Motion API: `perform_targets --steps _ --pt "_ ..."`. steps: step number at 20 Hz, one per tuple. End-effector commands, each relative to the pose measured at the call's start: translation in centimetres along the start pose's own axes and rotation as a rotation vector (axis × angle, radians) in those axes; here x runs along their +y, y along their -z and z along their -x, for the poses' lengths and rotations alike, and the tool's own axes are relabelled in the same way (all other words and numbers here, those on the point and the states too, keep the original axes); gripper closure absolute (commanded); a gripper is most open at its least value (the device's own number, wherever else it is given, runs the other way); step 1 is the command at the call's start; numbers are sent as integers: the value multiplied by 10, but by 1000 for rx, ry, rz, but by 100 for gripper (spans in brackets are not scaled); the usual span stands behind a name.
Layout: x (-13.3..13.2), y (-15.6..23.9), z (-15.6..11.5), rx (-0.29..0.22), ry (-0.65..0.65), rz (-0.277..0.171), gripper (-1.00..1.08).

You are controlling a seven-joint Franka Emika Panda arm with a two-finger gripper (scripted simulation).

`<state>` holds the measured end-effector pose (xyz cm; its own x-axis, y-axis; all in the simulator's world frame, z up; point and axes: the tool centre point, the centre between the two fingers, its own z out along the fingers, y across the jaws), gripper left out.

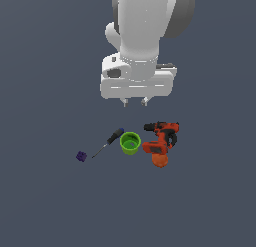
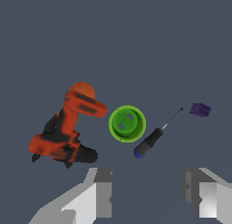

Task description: Pick up a designated object from a clutter of objects.

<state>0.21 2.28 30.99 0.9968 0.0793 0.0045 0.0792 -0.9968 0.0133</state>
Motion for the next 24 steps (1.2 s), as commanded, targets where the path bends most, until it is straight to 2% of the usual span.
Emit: perform_targets --steps 1,7,13,18,24 --pt "0 0 0 0 1 1 -20" --pt "0 -7 -4 -19 -18 -5 -20" --pt "-1 -24 -12 -68 -68 -20 -20" --pt "-3 -50 -22 -135 -135 -36 -20" --pt "-7 -93 -35 -244 -241 -55 -20"
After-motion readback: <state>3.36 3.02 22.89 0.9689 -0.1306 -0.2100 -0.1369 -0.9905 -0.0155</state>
